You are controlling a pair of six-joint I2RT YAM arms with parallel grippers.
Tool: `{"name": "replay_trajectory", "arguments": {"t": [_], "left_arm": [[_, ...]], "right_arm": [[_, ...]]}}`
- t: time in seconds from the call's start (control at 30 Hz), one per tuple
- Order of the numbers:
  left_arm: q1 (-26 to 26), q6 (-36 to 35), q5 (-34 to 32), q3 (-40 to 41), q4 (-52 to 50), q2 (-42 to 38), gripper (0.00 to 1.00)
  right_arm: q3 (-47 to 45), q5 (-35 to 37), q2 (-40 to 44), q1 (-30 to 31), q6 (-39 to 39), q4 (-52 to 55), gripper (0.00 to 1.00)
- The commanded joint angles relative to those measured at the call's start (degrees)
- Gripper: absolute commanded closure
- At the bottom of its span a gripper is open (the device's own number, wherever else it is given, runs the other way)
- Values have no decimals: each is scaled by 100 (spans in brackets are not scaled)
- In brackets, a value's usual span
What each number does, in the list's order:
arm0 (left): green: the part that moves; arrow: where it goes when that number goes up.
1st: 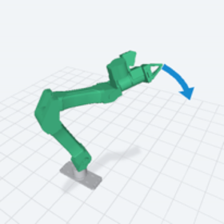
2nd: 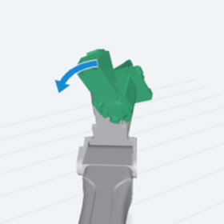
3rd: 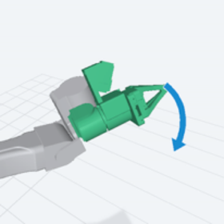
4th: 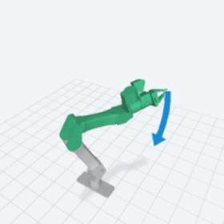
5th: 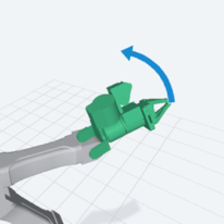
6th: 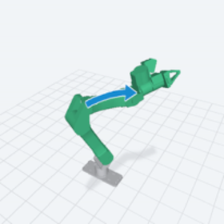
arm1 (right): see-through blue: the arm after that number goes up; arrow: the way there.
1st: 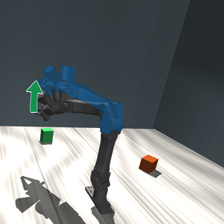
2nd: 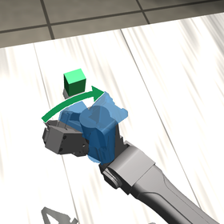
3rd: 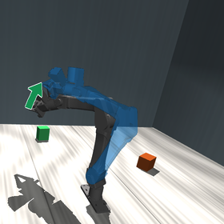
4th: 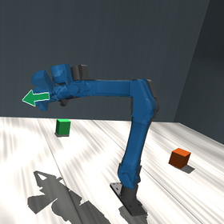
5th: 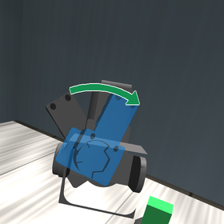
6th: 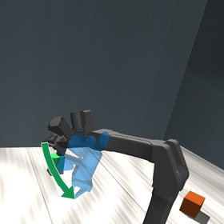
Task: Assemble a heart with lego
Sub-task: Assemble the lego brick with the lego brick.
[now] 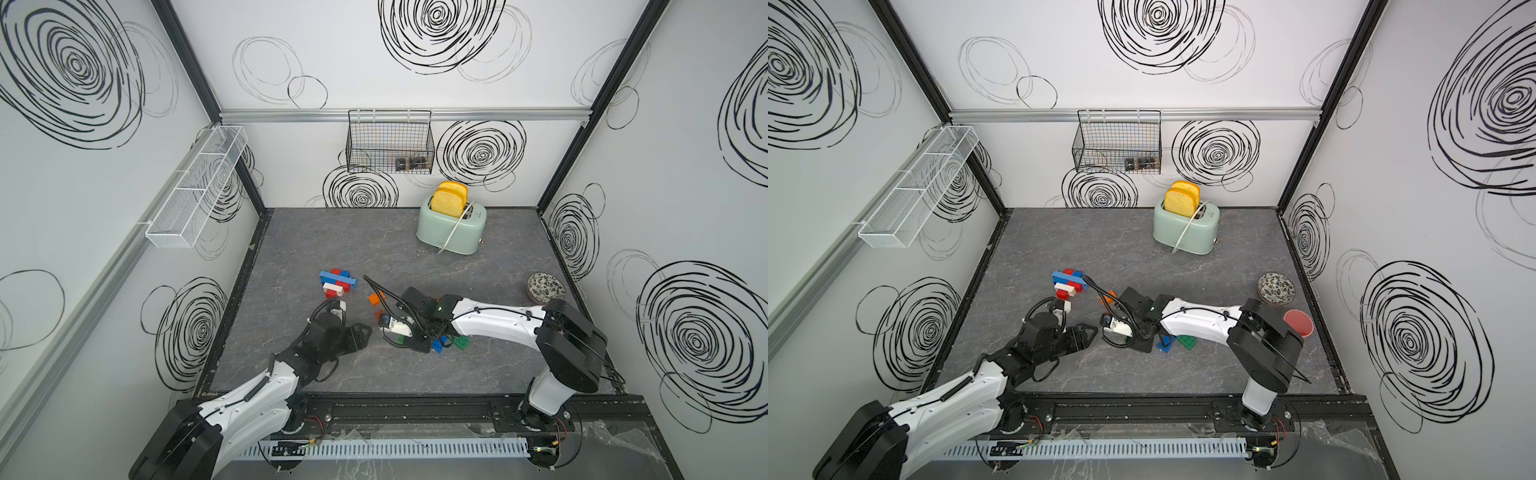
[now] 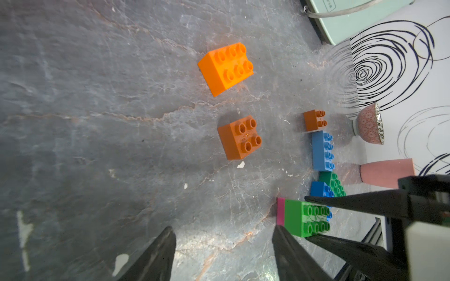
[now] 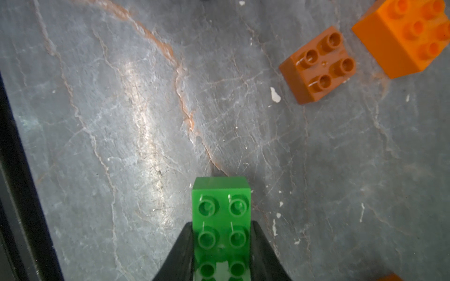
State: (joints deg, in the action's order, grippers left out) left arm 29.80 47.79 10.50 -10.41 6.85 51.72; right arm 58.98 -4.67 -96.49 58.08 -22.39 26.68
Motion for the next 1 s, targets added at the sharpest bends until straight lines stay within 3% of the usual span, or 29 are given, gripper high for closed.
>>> {"name": "replay_trajectory", "arguments": {"t": [0.0, 0.4, 0.7, 0.97], "left_arm": [[-159, -93, 86, -127, -71, -161, 32], [-466, 15, 368, 61, -72, -479, 32], [-479, 55, 584, 136, 186, -392, 30], [-434, 90, 812, 188, 462, -306, 29]], "right_arm": [[323, -189, -28, 59, -310, 212, 70], [639, -169, -602, 282, -494, 333, 67], [666, -204, -459, 326, -485, 355, 44], [746, -522, -46, 184, -215, 345, 38]]}}
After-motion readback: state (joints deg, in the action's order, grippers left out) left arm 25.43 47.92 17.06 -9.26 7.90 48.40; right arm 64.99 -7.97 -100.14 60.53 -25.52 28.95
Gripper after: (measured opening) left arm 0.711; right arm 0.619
